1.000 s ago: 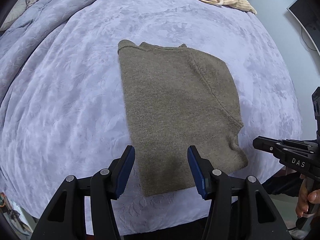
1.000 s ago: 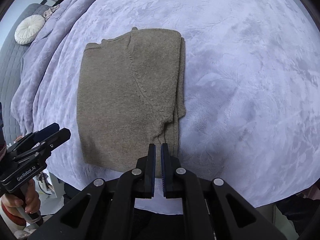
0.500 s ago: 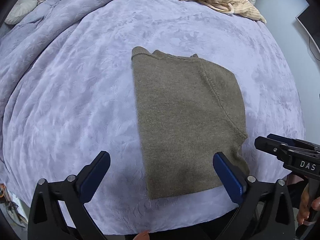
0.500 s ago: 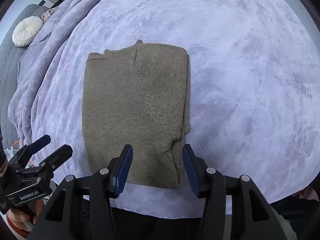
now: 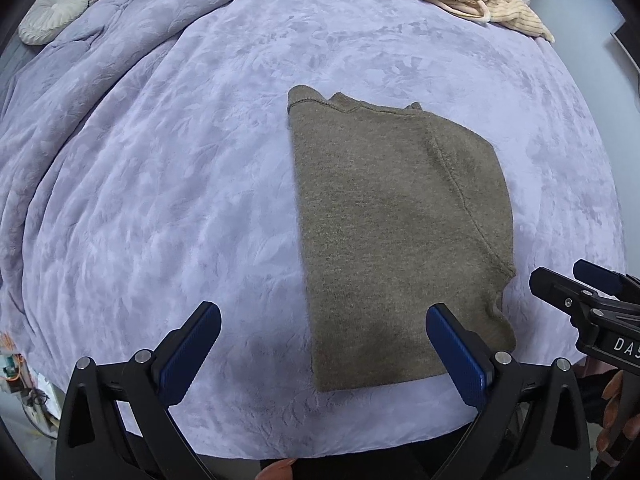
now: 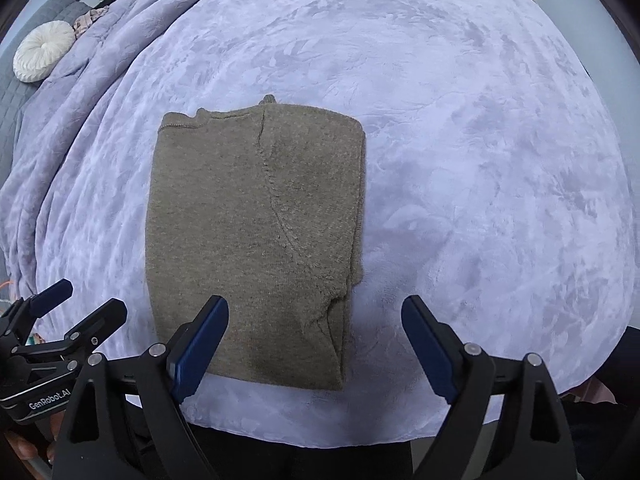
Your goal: Fold small clothes
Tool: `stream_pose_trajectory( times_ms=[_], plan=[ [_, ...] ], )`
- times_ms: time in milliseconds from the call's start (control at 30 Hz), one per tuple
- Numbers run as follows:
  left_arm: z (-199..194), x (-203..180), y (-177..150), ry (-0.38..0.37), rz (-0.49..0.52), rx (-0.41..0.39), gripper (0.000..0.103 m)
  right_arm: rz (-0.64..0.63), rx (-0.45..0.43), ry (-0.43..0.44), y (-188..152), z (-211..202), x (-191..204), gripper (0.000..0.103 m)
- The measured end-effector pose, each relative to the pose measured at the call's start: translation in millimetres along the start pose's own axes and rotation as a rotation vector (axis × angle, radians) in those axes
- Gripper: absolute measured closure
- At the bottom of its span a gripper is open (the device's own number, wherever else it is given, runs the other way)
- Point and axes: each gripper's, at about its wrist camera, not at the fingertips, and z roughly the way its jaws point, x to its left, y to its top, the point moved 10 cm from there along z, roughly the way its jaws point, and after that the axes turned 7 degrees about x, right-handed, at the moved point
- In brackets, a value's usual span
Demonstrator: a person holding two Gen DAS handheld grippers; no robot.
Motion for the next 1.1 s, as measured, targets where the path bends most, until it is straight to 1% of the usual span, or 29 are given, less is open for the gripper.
stream_pose_trajectory(
  times_ms=[167, 367, 600, 1100],
  plan=[
    [-3.3, 3.1, 2.2, 0.029, 0.004, -0.007, 0.000, -0.009, 0.000, -0.042, -0.3, -1.9, -1.2, 0.013],
    [-4.8, 2.9, 2.9, 0.047, 0.013, 0.005, 0.000, 0.000, 0.016, -0.053, -2.4, 0.1, -0.7, 0.013],
    [0.3, 2.3, -1.6, 0.015, -0.007, 0.042, 0.000, 0.000, 0.020, -0.053, -4.5, 0.8, 1.1, 0.013],
    [0.6, 2.8, -3.7, 0.016, -0.010, 0.045, 0.000, 0.004, 0.029, -0.051, -6.1, 3.4, 0.5, 0.013]
  ],
)
